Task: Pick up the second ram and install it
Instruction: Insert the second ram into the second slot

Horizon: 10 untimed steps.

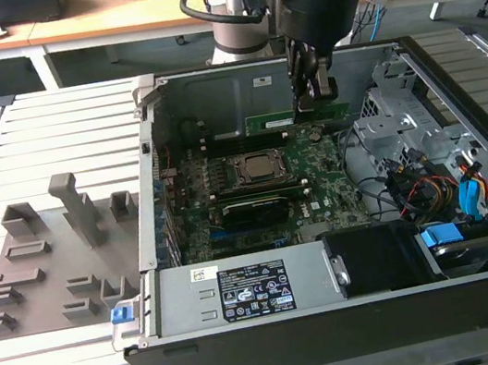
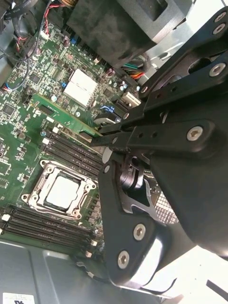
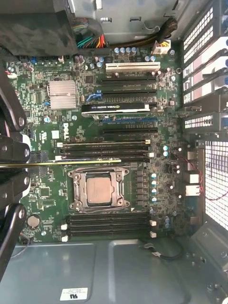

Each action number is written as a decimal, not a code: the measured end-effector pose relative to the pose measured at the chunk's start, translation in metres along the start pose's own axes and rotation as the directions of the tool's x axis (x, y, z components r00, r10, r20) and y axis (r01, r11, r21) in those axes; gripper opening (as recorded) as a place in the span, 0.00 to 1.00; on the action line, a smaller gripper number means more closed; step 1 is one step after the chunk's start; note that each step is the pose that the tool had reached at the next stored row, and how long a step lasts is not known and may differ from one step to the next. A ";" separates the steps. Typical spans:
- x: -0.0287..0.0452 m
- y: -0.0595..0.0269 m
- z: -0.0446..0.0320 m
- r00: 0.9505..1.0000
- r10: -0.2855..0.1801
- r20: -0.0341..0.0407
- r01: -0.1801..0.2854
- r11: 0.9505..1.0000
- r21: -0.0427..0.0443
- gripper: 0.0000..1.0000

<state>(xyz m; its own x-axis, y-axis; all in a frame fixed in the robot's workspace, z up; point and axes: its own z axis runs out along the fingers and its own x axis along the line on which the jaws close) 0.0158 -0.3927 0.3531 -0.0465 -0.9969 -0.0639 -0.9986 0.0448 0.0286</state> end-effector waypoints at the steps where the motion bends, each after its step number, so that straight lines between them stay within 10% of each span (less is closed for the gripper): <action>1: 0.0000 0.0000 0.0005 1.000 0.000 0.000 0.000 1.000 0.000 0.14; 10: 0.0010 -0.0001 0.0153 1.000 0.000 0.000 0.000 1.000 0.000 0.14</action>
<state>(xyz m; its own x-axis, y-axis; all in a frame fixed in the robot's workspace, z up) 0.0154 -0.3927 0.3378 -0.0465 -0.9969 -0.0639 -0.9986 0.0447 0.0286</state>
